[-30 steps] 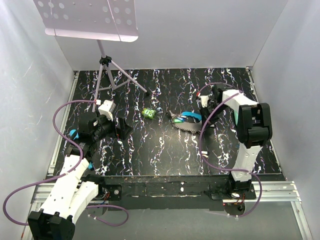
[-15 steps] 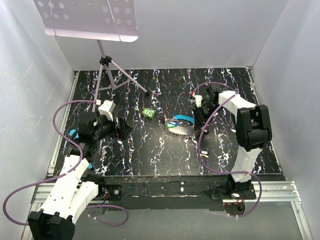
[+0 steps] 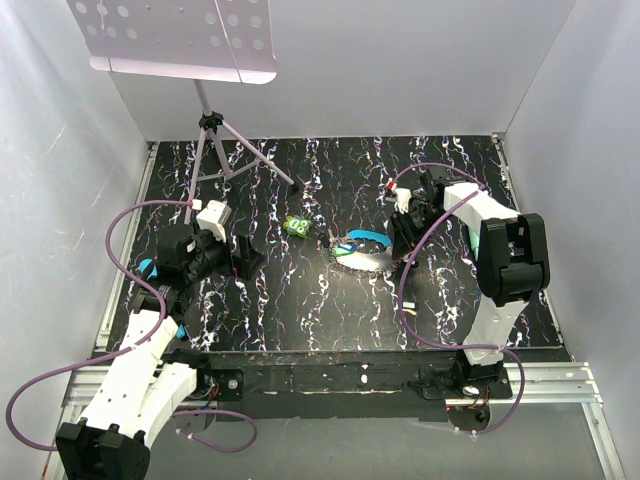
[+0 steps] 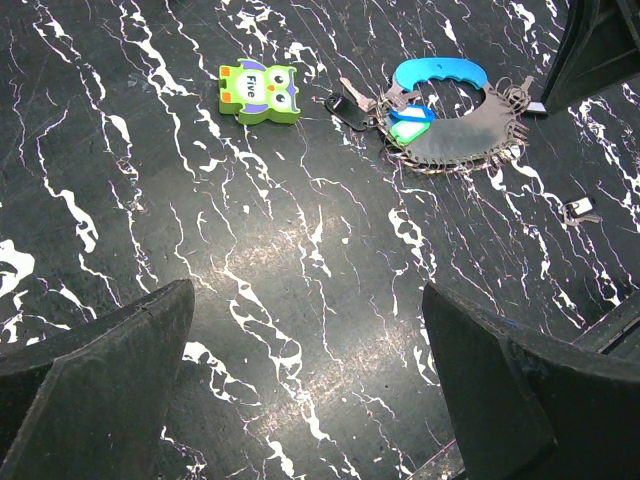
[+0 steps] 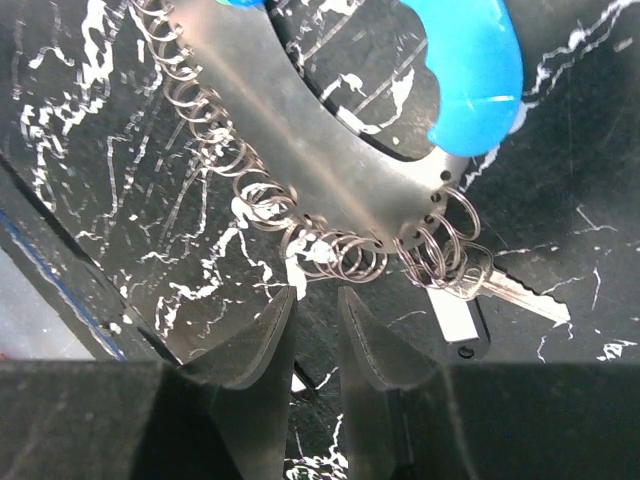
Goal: Put the keys on the keyring
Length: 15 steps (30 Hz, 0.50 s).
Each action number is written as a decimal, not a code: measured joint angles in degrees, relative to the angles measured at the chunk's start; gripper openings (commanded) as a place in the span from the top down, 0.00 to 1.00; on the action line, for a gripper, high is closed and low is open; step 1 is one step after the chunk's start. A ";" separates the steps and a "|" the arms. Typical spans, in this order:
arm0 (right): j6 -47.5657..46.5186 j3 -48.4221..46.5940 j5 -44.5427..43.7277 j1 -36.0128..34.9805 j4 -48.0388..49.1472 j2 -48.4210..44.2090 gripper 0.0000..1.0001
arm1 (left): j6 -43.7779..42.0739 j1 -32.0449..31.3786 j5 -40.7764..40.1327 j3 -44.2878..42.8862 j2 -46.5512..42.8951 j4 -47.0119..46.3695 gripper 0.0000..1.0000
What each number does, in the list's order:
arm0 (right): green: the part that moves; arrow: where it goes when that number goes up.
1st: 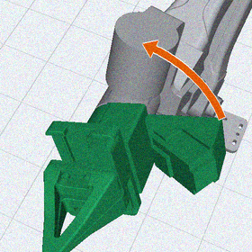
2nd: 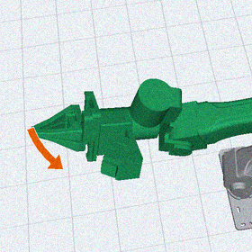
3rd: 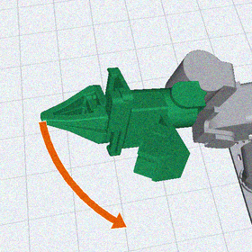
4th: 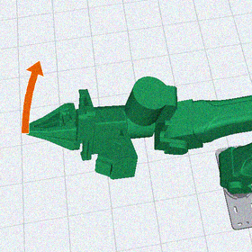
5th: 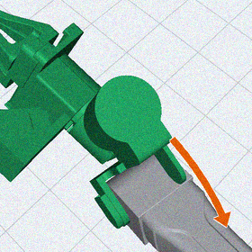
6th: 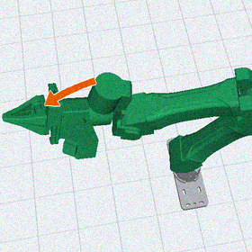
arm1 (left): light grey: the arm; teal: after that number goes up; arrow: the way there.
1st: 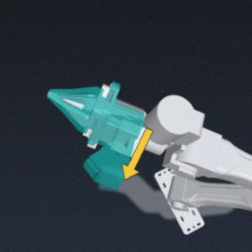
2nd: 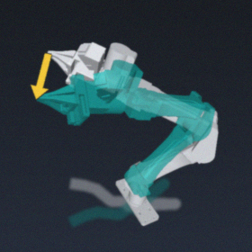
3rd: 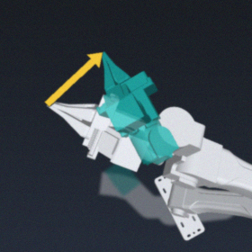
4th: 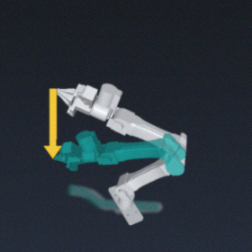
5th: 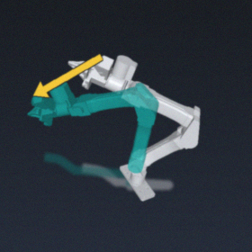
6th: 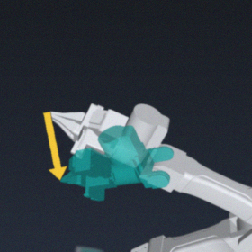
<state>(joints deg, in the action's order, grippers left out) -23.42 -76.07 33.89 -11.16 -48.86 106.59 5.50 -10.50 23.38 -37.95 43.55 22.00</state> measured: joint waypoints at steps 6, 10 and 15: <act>-0.72 1.29 -3.69 -0.13 0.92 0.09 0.64 | 0.00 0.00 0.02 0.00 0.00 0.00 0.02; -0.79 1.29 -5.81 -1.73 1.68 0.52 0.63 | 0.00 0.00 0.02 0.00 0.00 0.00 0.02; -0.76 1.29 -8.00 -3.52 2.62 1.57 0.63 | 0.00 0.00 0.02 0.00 0.00 0.00 0.02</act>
<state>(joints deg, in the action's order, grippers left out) -24.18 -74.78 25.89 -14.68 -46.24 108.16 5.50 -10.50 23.40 -37.95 43.55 22.00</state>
